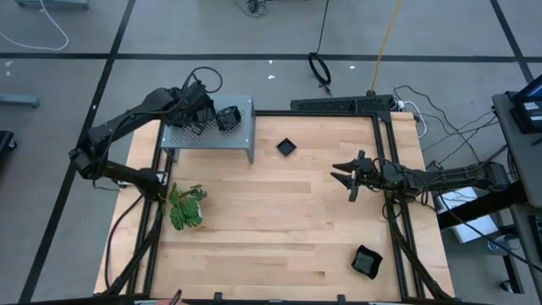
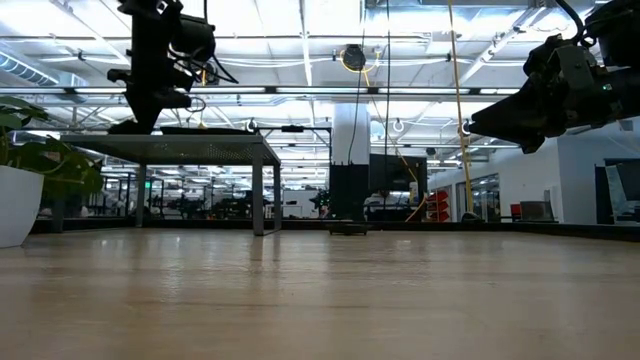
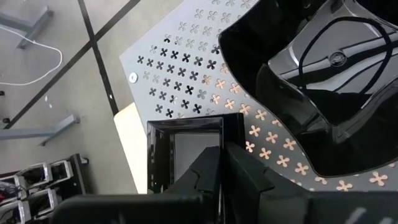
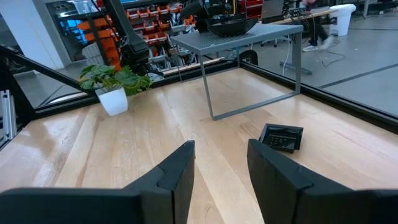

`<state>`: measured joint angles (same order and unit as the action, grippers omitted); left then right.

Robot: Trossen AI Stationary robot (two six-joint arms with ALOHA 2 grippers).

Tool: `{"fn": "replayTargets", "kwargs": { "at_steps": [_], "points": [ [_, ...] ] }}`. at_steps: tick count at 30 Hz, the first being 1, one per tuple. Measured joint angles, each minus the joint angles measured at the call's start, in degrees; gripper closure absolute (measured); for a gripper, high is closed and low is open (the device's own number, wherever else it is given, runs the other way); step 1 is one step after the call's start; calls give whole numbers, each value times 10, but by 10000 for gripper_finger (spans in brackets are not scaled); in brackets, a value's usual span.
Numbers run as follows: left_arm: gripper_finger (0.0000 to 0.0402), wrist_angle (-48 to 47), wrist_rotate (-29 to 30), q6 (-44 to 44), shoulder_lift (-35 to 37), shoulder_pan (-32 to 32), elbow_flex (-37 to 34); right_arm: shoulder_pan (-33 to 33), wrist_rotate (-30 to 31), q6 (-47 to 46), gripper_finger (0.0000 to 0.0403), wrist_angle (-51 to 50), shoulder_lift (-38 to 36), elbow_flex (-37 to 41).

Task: Pick & Place Mini shaped plates
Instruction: Stack the square plate on top of the square plate on the shelf, then stack the distorted square plate on top of the distorted square plate on the shelf

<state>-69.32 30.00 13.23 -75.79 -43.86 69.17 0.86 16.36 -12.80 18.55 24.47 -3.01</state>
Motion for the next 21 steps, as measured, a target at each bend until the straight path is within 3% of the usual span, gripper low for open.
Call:
{"fn": "replayTargets", "kwargs": {
  "at_steps": [7,16,21],
  "points": [
    [357,-4,2,0,0,5,11,0,0,0,268,0,0,0],
    [243,-21,13,-73,0,11,59,0,0,0,268,0,0,0],
    [200,-9,11,-112,0,37,89,0,0,0,268,0,0,0]
  ]
}}
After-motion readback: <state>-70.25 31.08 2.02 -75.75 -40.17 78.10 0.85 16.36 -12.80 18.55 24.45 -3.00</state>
